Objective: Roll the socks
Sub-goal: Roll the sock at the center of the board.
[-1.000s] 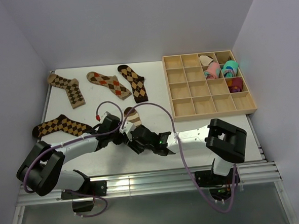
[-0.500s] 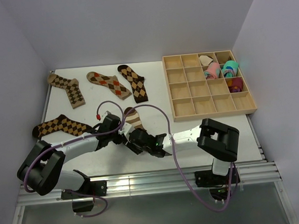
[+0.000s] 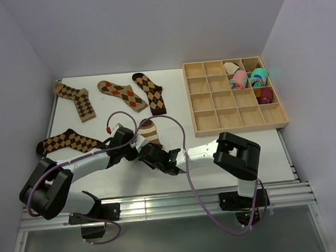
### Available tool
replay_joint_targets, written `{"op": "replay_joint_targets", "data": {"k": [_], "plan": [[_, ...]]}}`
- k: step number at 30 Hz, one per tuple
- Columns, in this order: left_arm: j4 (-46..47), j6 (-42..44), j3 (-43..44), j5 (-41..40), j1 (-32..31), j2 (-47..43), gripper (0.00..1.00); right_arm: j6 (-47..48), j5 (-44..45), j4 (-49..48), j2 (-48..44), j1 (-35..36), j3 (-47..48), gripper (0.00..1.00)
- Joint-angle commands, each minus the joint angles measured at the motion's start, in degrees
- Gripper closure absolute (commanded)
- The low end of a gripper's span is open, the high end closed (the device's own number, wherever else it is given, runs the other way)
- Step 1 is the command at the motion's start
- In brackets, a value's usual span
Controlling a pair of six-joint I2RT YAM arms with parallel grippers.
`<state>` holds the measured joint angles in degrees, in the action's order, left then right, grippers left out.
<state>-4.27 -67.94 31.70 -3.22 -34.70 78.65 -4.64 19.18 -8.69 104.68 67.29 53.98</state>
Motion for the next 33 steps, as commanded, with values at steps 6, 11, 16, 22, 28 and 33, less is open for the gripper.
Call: {"op": "replay_joint_targets", "data": {"k": [6, 11, 16, 22, 28, 33], "plan": [[-7.24, 2.73, -0.32, 1.38, 0.06, -3.23, 0.87, -2.91, -10.90, 12.11, 5.53, -3.12, 2.53, 1.00], [-8.90, 2.73, -0.94, -1.25, 1.82, -8.41, 0.53, -5.02, -27.15, 19.22, 3.86, -4.79, 7.10, 1.00], [-11.63, 1.68, -1.47, -3.88, 4.46, -13.87, 0.40, -7.65, -39.99, 25.73, 6.23, -8.47, 13.78, 1.00], [-14.09, -0.78, -5.15, -7.06, 6.22, -23.62, 0.30, -11.95, -54.49, 24.16, 9.04, -13.66, 15.46, 1.00], [-14.80, -2.46, -10.95, -5.65, 6.31, -33.82, 0.24, -10.92, -57.32, 27.66, 12.47, -16.31, 19.32, 1.00], [-17.17, -3.33, -12.02, -8.11, 6.31, -36.03, 0.23, -9.77, -56.80, 27.41, 12.56, -16.31, 19.24, 1.00]]}}
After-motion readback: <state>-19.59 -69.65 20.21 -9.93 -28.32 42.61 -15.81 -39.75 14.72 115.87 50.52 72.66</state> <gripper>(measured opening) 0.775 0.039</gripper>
